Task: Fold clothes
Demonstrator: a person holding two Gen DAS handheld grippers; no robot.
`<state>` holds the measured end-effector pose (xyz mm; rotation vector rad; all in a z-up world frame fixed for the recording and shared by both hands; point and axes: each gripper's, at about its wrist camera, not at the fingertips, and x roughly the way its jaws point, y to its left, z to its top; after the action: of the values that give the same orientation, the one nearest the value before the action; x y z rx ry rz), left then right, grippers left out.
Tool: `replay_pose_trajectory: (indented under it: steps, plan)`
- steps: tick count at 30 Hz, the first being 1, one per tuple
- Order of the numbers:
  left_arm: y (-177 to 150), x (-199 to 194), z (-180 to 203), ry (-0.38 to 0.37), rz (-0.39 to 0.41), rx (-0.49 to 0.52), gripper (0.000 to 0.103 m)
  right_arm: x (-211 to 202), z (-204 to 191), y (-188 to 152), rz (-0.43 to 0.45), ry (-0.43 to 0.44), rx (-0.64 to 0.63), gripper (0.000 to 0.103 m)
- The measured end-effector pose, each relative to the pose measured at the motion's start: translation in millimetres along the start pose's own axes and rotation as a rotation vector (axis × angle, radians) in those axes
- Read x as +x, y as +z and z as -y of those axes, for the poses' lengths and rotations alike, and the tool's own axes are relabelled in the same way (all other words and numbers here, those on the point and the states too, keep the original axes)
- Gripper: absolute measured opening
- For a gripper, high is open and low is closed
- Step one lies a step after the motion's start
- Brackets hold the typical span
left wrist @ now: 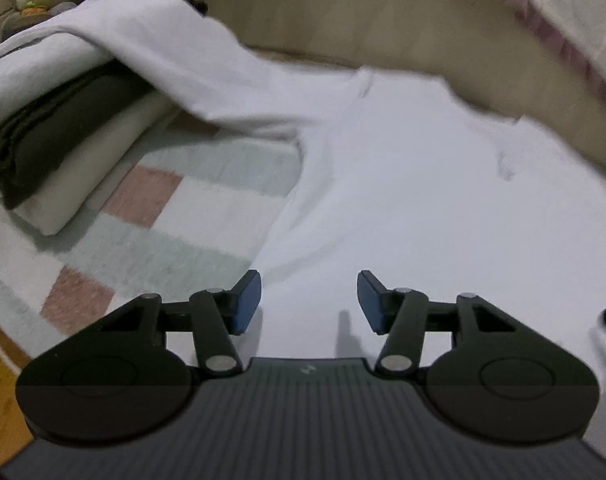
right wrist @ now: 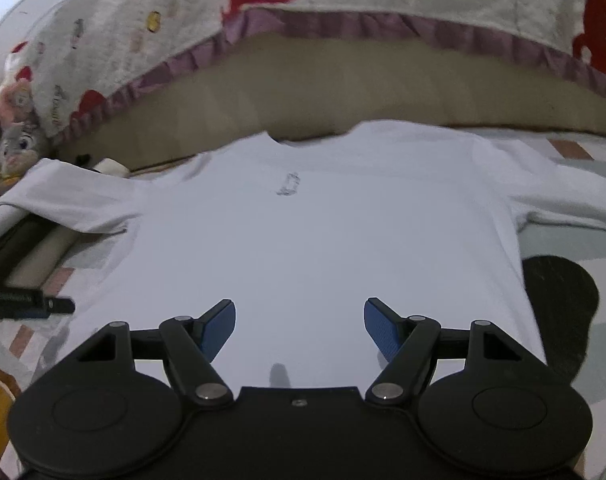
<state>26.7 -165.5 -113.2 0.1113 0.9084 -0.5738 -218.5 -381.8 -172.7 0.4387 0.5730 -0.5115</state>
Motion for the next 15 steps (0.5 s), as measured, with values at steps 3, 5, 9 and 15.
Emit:
replay_pose_trajectory:
  steps: [3,5,9,15]
  plan:
    - [10,-6,-15,-0.019,0.041,-0.087,0.054,6,-8,-6,0.004,-0.041,-0.052,0.086]
    - [18,-11,-27,0.010,0.084,-0.130,0.055,10,-13,-9,0.005,-0.070,-0.090,0.086]
    - [50,-17,-57,0.039,0.166,-0.212,0.055,11,-25,0,-0.016,-0.051,-0.145,0.086]
    - [104,-28,-91,0.048,0.356,-0.291,0.055,24,-85,61,-0.033,0.257,-0.266,0.059]
